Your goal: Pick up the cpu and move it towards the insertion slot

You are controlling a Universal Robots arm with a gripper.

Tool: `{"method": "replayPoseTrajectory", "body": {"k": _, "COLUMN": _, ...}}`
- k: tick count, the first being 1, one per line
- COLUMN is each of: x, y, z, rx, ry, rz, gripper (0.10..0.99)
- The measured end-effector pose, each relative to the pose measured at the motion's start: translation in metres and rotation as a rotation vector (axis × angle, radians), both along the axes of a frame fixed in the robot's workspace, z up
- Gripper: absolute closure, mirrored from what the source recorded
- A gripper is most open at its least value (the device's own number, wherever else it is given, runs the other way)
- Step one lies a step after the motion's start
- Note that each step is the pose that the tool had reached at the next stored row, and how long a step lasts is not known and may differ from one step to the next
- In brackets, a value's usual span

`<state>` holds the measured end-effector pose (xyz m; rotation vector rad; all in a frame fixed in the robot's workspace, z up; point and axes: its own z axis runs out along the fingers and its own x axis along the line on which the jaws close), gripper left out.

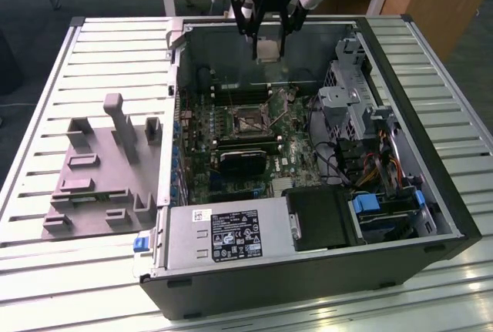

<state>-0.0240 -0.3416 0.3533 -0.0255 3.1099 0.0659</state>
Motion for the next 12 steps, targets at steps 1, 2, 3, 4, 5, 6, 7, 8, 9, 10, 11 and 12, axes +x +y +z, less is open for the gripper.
{"method": "replayPoseTrajectory", "body": {"k": 1, "x": 0.0005, "y": 0.0014, "z": -0.0005, "rx": 0.0, "ry": 0.0002, "rz": 0.0, "gripper": 0.541}}
{"method": "replayPoseTrajectory", "body": {"k": 2, "x": 0.0009, "y": 0.0028, "z": -0.001, "rx": 0.0, "ry": 0.0004, "rz": 0.0, "gripper": 0.541}}
{"method": "replayPoseTrajectory", "body": {"k": 3, "x": 0.0013, "y": 0.0041, "z": -0.0014, "rx": 0.0, "ry": 0.0007, "rz": 0.0, "gripper": 0.541}}
{"method": "replayPoseTrajectory", "body": {"k": 4, "x": 0.0017, "y": 0.0054, "z": -0.0018, "rx": 0.0, "ry": 0.001, "rz": 0.0, "gripper": 0.541}}
{"method": "replayPoseTrajectory", "body": {"k": 5, "x": 0.002, "y": 0.0065, "z": -0.0021, "rx": 0.0, "ry": 0.0012, "rz": 0.0, "gripper": 0.541}}
{"method": "replayPoseTrajectory", "body": {"k": 6, "x": 0.0022, "y": 0.0073, "z": -0.0025, "rx": 0.0, "ry": 0.0015, "rz": 0.0, "gripper": 0.541}}
{"method": "replayPoseTrajectory", "body": {"k": 7, "x": 0.0023, "y": 0.0076, "z": -0.0026, "rx": 0.0, "ry": 0.0015, "rz": 0.0, "gripper": 0.541}}
{"method": "replayPoseTrajectory", "body": {"k": 8, "x": 0.0023, "y": 0.0076, "z": -0.0026, "rx": 0.0, "ry": 0.0015, "rz": 0.0, "gripper": 0.541}}
{"method": "replayPoseTrajectory", "body": {"k": 9, "x": 0.0022, "y": 0.0077, "z": -0.0027, "rx": -0.001, "ry": 0.0016, "rz": 0.0, "gripper": 0.541}}
{"method": "replayPoseTrajectory", "body": {"k": 10, "x": 0.0022, "y": 0.0077, "z": -0.0028, "rx": -0.001, "ry": 0.0016, "rz": 0.0, "gripper": 0.541}}
{"method": "replayPoseTrajectory", "body": {"k": 11, "x": 0.0022, "y": 0.0077, "z": -0.0028, "rx": -0.001, "ry": 0.0016, "rz": 0.0, "gripper": 0.541}}
{"method": "replayPoseTrajectory", "body": {"k": 12, "x": 0.0022, "y": 0.0077, "z": -0.0028, "rx": -0.001, "ry": 0.0016, "rz": 0.0, "gripper": 0.541}}
